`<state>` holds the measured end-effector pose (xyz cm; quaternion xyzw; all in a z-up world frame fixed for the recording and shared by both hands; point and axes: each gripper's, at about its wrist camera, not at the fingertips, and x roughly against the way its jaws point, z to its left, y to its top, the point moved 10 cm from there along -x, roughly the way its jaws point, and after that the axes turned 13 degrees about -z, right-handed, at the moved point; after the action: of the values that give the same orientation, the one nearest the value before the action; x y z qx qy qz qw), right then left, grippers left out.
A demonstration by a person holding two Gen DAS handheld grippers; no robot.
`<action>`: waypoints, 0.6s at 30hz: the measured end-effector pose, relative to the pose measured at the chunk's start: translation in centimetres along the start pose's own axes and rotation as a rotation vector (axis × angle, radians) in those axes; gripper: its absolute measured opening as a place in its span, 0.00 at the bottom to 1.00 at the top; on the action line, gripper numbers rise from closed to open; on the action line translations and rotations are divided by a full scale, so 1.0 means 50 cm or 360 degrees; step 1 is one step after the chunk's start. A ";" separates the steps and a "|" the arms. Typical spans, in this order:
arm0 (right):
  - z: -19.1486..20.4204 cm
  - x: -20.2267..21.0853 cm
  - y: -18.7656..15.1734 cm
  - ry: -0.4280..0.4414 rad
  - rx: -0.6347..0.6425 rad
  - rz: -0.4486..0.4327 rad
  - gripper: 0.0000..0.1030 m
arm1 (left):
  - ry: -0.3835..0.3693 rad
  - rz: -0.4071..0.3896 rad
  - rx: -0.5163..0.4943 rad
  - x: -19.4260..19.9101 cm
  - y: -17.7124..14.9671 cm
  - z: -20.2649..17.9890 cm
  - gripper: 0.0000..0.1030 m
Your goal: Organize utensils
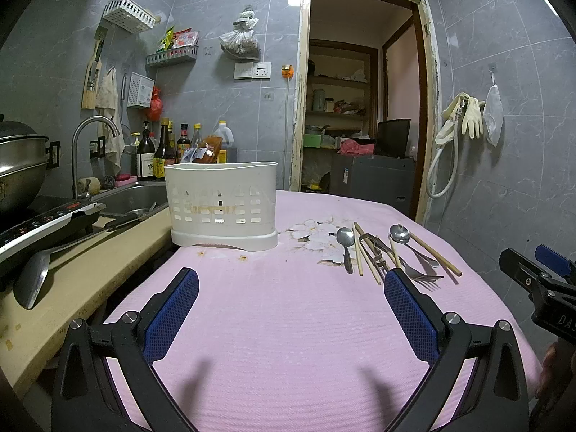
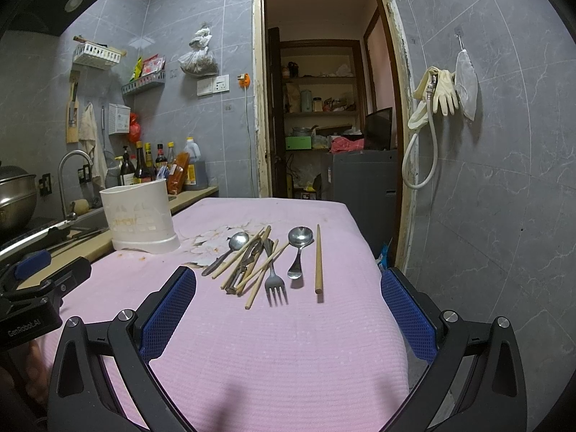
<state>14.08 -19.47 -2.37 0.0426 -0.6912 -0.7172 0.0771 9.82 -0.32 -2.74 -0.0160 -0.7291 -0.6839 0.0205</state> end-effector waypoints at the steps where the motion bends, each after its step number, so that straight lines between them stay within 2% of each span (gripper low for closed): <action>1: 0.000 -0.001 0.000 -0.0001 0.0000 0.0002 1.00 | 0.0001 0.0001 -0.0001 0.000 0.000 0.001 0.98; 14: -0.001 -0.006 0.000 0.0005 0.0005 -0.0004 1.00 | -0.0013 0.0022 0.0006 -0.007 -0.008 -0.004 0.98; 18: -0.012 -0.027 0.024 0.0030 0.0064 -0.0019 1.00 | -0.0013 0.0037 -0.0019 -0.028 0.004 0.004 0.98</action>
<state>15.55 -19.88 -1.24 0.0551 -0.7046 -0.7031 0.0783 11.22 -0.11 -2.62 -0.0275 -0.7249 -0.6878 0.0253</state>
